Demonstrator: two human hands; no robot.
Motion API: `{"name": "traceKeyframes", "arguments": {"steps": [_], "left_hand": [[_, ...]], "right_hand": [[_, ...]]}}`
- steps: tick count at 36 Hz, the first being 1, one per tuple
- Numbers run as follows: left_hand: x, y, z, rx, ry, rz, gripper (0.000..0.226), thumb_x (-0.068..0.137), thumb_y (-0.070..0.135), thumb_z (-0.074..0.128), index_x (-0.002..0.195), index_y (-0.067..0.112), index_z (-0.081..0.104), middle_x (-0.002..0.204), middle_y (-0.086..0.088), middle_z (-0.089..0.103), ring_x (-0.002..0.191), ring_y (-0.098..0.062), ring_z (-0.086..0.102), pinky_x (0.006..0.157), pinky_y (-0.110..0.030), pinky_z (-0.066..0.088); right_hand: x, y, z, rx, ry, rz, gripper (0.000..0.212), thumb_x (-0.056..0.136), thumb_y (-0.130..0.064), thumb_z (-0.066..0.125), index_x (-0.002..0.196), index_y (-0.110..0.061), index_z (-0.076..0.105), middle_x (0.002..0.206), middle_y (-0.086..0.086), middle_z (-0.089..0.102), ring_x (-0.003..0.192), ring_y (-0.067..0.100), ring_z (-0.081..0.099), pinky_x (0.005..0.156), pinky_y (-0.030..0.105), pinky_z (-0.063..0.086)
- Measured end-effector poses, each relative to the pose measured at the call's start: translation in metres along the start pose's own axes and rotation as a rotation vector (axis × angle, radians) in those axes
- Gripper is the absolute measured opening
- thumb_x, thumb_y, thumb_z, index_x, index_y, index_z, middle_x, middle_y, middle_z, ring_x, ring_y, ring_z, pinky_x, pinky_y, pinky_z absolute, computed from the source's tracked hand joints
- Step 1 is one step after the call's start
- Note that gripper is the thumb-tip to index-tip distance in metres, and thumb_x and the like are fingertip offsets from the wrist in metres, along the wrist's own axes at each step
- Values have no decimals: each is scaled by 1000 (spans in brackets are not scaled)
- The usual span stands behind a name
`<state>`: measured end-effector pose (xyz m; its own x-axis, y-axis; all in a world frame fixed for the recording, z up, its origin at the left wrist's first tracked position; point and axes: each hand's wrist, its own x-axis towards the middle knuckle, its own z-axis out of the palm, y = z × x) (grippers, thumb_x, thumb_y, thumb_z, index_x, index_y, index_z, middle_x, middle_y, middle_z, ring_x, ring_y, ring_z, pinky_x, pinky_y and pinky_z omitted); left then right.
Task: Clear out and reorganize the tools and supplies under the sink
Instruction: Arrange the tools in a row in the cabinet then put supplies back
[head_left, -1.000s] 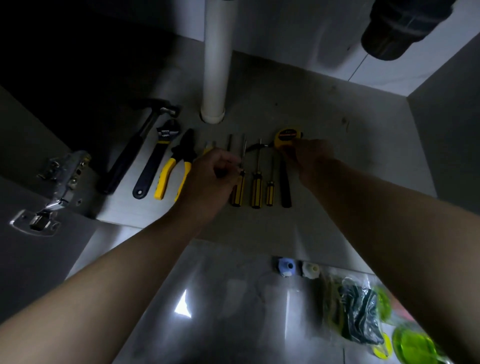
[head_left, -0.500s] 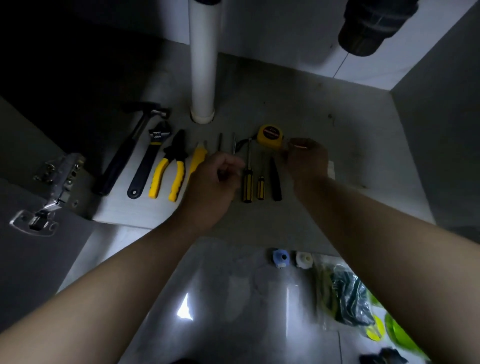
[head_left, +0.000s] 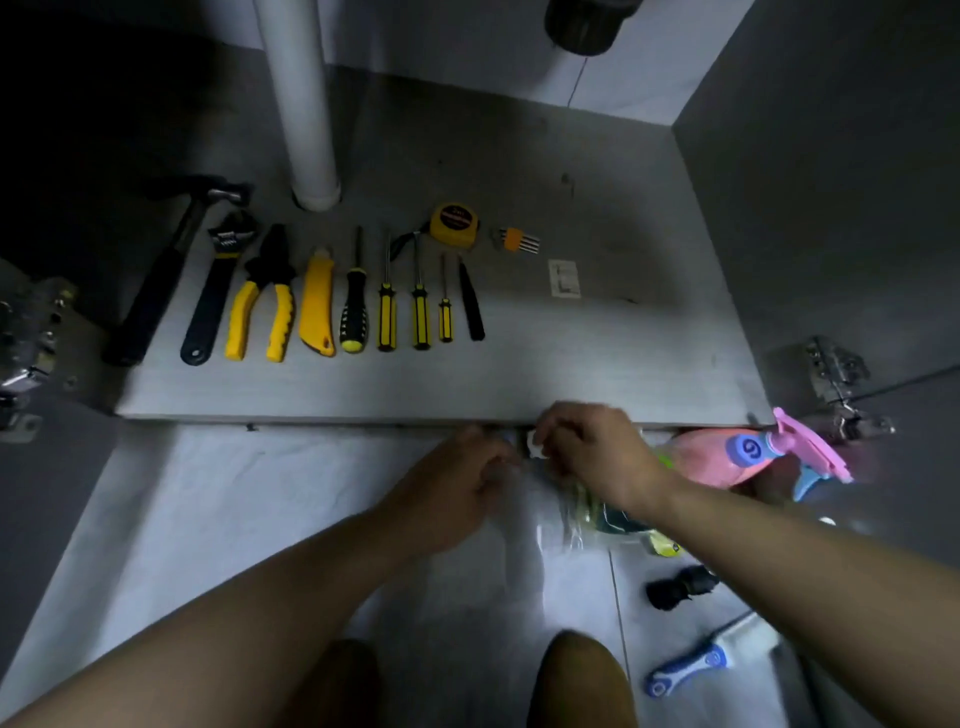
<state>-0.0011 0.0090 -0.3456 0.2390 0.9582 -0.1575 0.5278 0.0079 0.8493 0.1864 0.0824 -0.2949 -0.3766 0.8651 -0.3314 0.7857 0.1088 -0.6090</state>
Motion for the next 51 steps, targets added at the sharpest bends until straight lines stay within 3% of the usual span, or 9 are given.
{"name": "traceKeyframes", "arguments": {"steps": [5, 10, 14, 24, 30, 35, 40, 47, 51], "left_hand": [[1, -17, 30, 309, -121, 13, 62, 90, 16, 62, 149, 28, 49, 162, 0, 28, 148, -24, 30, 115, -41, 37], [18, -24, 32, 660, -205, 72, 76, 95, 21, 55, 162, 31, 20, 168, 0, 7, 155, -24, 12, 119, -40, 30], [29, -28, 32, 744, -187, 94, 75, 96, 20, 54, 162, 27, 18, 169, 6, 10, 154, -21, 16, 121, -38, 25], [34, -48, 20, 701, -97, 125, 40, 104, 25, 47, 143, 24, 54, 150, 3, 49, 140, -20, 42, 114, -33, 34], [14, -57, 17, 607, -101, 18, 45, 93, 10, 60, 136, 22, 57, 137, -3, 55, 121, -28, 57, 91, -42, 55], [7, -60, 17, 515, -72, -78, 22, 94, 16, 58, 115, 22, 59, 115, -2, 57, 99, -27, 65, 76, -35, 52], [-5, -58, 18, 482, -34, -118, 13, 97, 35, 56, 106, 26, 59, 110, 6, 55, 101, -17, 59, 74, -35, 51], [-23, -36, 15, -29, -32, -217, 25, 99, 41, 59, 94, 17, 55, 86, -4, 63, 76, -20, 62, 67, -40, 50], [-23, -14, 11, -239, -36, -302, 24, 100, 28, 63, 94, 6, 54, 82, -8, 62, 70, -9, 61, 58, -16, 46]], "right_hand": [[-22, 20, 38, -288, -142, 46, 38, 84, -3, 54, 120, -10, 67, 132, 12, 53, 111, 30, 62, 98, 30, 46], [-22, 23, 65, -356, -104, 118, 66, 86, -9, 52, 149, -12, 34, 161, 11, 13, 118, 39, 59, 94, 43, 52], [-10, 25, 74, -420, -127, 109, 74, 86, -5, 53, 154, -9, 23, 159, 16, 6, 133, 42, 46, 97, 44, 52], [14, 23, 81, -454, 12, 241, 40, 92, 2, 48, 131, -2, 57, 142, 20, 42, 105, 35, 65, 88, 40, 56], [10, 21, 85, -517, -27, 127, 40, 96, 0, 44, 135, -5, 52, 142, 19, 42, 105, 38, 66, 89, 46, 57], [5, 22, 85, -612, -70, 18, 42, 88, -5, 51, 129, -12, 54, 127, 13, 50, 98, 39, 66, 84, 45, 56], [-5, 24, 84, -550, -129, -106, 34, 88, -17, 57, 122, -17, 54, 115, 9, 57, 98, 37, 63, 82, 42, 51], [-25, 20, 48, -420, -196, -207, 22, 93, -20, 53, 114, -18, 59, 108, 9, 60, 95, 32, 63, 77, 38, 52], [-30, 13, 17, -322, -172, -151, 19, 88, -12, 54, 103, -20, 63, 105, 2, 61, 94, 23, 62, 81, 32, 49]]}}
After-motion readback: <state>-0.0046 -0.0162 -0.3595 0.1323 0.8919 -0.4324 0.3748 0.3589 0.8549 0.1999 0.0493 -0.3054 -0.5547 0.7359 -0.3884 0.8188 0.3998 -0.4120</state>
